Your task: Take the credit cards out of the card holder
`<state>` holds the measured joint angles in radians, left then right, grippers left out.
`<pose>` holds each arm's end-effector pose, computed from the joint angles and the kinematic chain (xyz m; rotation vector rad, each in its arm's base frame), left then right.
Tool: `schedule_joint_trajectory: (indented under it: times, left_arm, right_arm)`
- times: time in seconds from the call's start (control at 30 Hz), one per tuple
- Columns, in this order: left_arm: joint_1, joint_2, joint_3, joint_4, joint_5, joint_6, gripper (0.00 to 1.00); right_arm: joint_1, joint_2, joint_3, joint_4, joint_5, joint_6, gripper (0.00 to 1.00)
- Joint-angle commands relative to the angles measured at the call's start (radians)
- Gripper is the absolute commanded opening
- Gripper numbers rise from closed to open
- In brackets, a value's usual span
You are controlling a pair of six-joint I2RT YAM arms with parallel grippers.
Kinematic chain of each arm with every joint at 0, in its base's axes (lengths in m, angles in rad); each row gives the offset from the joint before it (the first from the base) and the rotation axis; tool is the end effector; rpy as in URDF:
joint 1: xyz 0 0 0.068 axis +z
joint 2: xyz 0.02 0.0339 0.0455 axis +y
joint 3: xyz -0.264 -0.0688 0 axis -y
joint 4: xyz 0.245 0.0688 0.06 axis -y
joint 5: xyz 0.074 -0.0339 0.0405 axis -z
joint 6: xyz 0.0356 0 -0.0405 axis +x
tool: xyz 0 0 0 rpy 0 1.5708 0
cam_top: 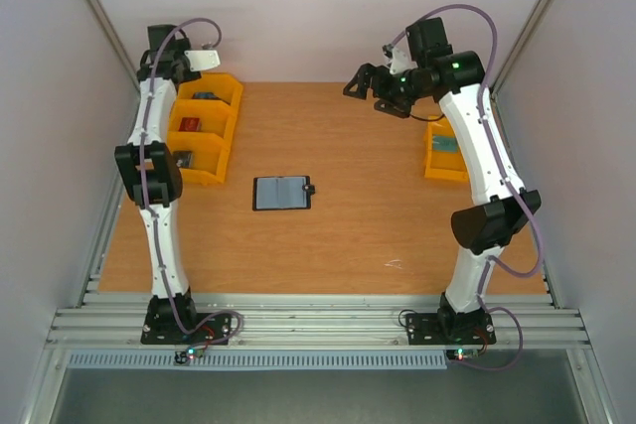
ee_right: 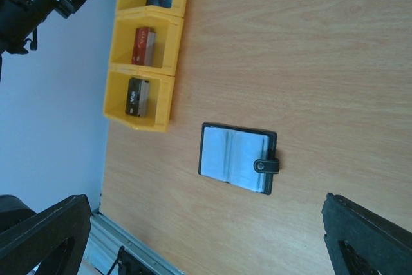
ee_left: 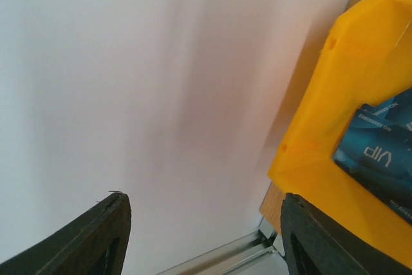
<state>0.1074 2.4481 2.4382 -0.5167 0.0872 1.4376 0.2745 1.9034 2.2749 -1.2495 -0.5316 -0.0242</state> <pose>0.5603 0.0573 0.2848 1.4062 1.7031 0.8176 0.3605 0.1203 0.4273 -0.5943 2.3539 0.7615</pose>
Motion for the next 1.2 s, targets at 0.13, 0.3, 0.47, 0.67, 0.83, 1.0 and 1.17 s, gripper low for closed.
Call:
schedule_joint_trajectory:
  times: [0.13,0.3,0.47,0.67,0.83,1.0,1.17]
  left_arm:
    - [0.001,-0.188,0.002,-0.086,0.022,-0.242,0.69]
    - [-0.021,-0.402,-0.112,-0.301,0.066,-0.603,0.74]
    - [-0.022,-0.628,-0.253,-0.559,0.242,-0.943,0.79]
    - [-0.035,-0.885,-0.600,-0.591,0.367,-1.239,0.81]
    - [-0.090,-1.008,-0.840,-0.564,0.359,-1.386,0.77]
    - [-0.143,-1.077,-1.088,-0.460,0.354,-1.563,0.72]
    - [-0.145,-1.154,-1.362,-0.283,0.312,-1.723,0.71]
  right_arm:
    - [-0.006,-0.108,-0.061,0.014,-0.047,-0.013,0.99]
    - [0.023,-0.147,-0.160,0.066,-0.114,-0.014,0.98]
    - [0.147,-0.138,-0.209,0.069,-0.069,-0.083,0.98]
    - [0.309,-0.049,-0.179,-0.031,0.164,-0.187,0.98]
    - [0.419,0.030,-0.174,-0.072,0.368,-0.199,0.98]
    - [0.497,0.110,-0.224,-0.015,0.440,-0.140,0.99]
    - [0.549,0.225,-0.224,0.059,0.501,-0.085,0.99]
